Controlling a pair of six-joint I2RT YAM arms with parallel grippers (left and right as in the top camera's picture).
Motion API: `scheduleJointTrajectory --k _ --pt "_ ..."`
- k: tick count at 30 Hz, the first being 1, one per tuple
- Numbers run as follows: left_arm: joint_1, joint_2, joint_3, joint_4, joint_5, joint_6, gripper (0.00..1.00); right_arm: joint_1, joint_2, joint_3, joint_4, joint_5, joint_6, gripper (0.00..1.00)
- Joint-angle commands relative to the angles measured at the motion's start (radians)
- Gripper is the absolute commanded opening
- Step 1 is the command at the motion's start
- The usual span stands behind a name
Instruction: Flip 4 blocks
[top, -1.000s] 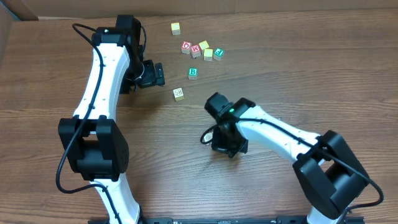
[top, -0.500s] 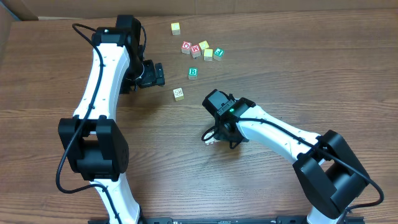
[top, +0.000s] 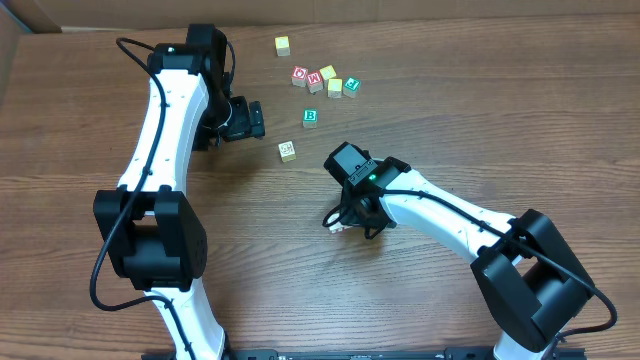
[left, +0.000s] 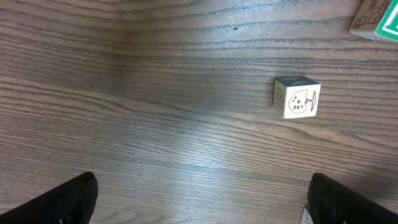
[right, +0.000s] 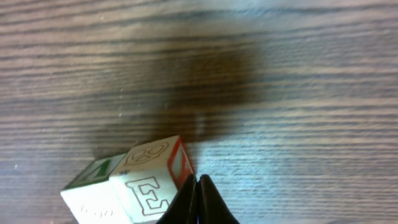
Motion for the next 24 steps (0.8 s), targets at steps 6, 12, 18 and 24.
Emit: scheduleJointTrajectory --k 6,12,18,24 --pt "-0.003 -0.021 -0.001 0.001 -0.003 -0.021 1.00 -0.003 0.001 0.025 -0.021 -0.093 0.031 0.04" --pt "-0.003 -0.021 -0.001 0.001 -0.003 -0.021 1.00 -0.006 0.001 0.025 -0.035 -0.056 0.042 0.04" --pt "-0.007 -0.021 -0.001 0.002 -0.002 -0.021 1.00 -0.027 0.001 0.025 -0.012 0.040 0.023 0.04" --pt "-0.009 -0.021 -0.001 0.002 -0.003 -0.021 1.00 -0.071 0.001 0.025 0.092 0.105 0.015 0.04"
